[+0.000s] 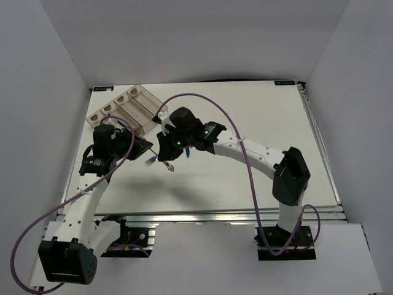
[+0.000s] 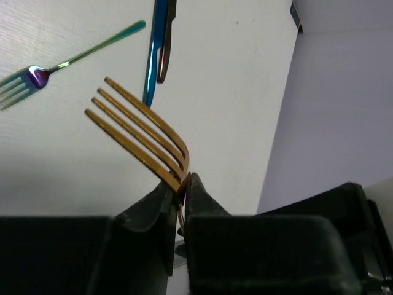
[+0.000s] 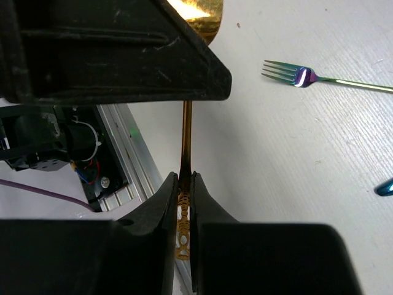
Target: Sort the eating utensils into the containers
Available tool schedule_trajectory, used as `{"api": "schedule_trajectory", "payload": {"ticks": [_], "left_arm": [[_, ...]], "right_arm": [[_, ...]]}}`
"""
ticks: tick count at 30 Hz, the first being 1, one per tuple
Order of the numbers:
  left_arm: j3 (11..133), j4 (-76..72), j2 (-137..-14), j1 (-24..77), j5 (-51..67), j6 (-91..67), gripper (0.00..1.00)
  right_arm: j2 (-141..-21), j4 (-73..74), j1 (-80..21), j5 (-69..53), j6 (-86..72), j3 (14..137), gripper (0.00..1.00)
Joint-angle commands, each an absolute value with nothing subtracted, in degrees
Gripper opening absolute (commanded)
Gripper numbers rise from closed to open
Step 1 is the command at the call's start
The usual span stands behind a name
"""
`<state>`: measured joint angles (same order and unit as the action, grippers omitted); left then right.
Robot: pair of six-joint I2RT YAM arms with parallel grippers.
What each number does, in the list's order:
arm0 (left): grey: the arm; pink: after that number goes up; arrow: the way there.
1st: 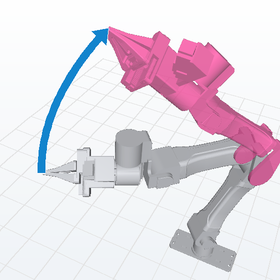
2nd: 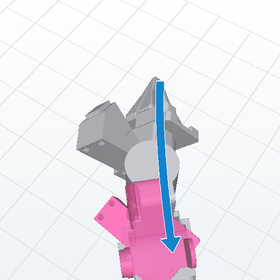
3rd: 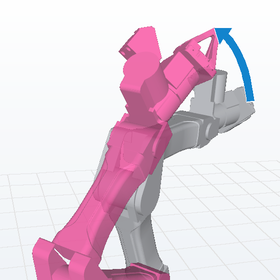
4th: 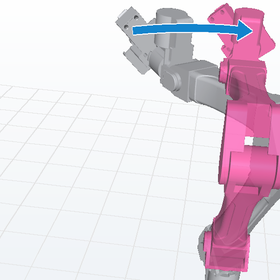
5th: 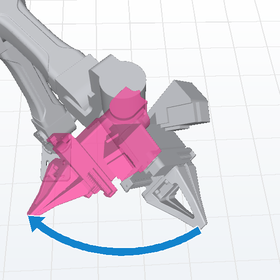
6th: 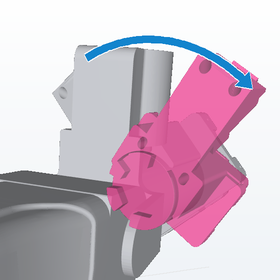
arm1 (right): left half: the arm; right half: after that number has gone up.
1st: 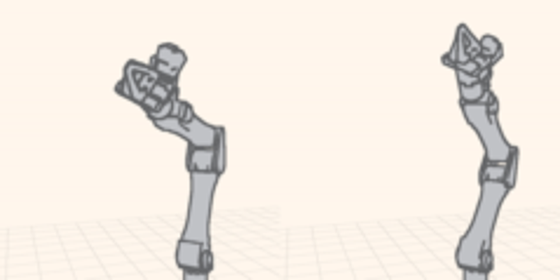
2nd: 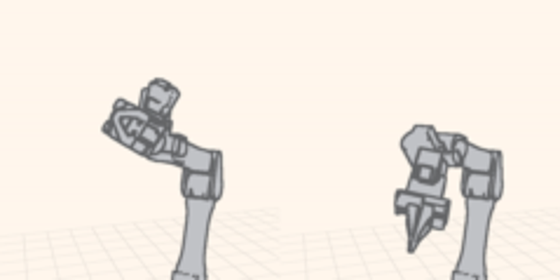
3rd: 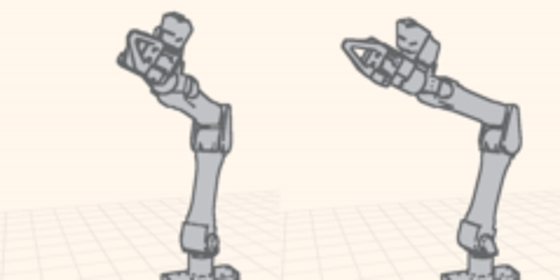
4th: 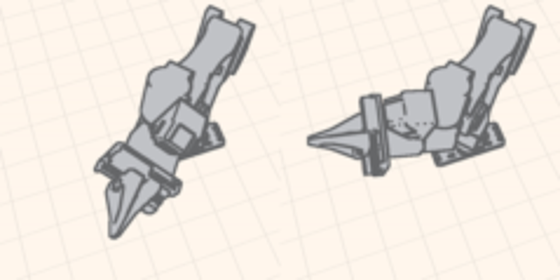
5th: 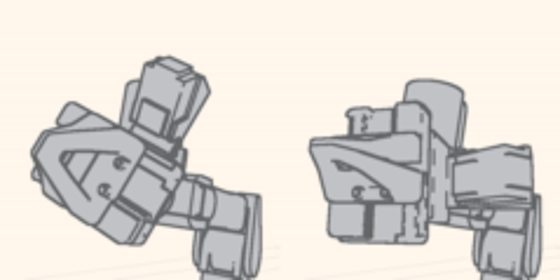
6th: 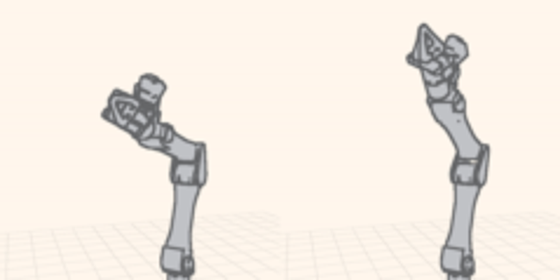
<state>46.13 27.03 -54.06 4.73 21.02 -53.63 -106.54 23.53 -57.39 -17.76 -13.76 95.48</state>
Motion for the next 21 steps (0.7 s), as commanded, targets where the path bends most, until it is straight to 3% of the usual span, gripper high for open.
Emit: {"api": "schedule_trajectory", "payload": {"ticks": [1, 5, 8, 10, 12, 13, 16, 21], "left_arm": [[47.1, 23.6, -55.2, 5.1, 22.4, -53.4, 0.15], [47.8, 23.2, -57.0, 5.1, 22.1, -52.4, 0.10], [49.2, 22.6, -58.8, 5.2, 22.1, -51.7, 0.00], [50.8, 24.0, -60.6, 5.2, 20.0, -50.3, 0.00], [54.5, 27.1, -62.5, 5.2, 17.3, -48.6, 0.00], [56.5, 28.5, -65.4, 5.1, 13.1, -47.7, 0.00], [67.3, 34.3, -72.5, 4.7, 5.0, -44.8, 0.00], [89.5, 43.3, -94.4, 0.0, -1.3, -39.1, 0.00]], "right_arm": [[-105.1, 22.9, -57.4, -19.9, -15.8, 98.3, 0.00], [-105.0, 22.8, -57.4, -20.3, -16.6, 100.4, 0.00], [-105.0, 23.6, -57.0, -20.0, -16.7, 101.5, 0.00], [-104.9, 24.2, -56.4, -20.2, -17.4, 102.0, 0.00], [-103.9, 24.9, -54.8, -17.8, -19.3, 101.3, 0.46], [-103.3, 25.1, -53.9, -17.1, -21.2, 100.7, 0.89], [-99.2, 28.6, -48.5, -12.5, -24.6, 97.4, 0.89], [-88.4, 33.3, -38.9, -9.0, -27.1, 88.0, 0.89]]}}
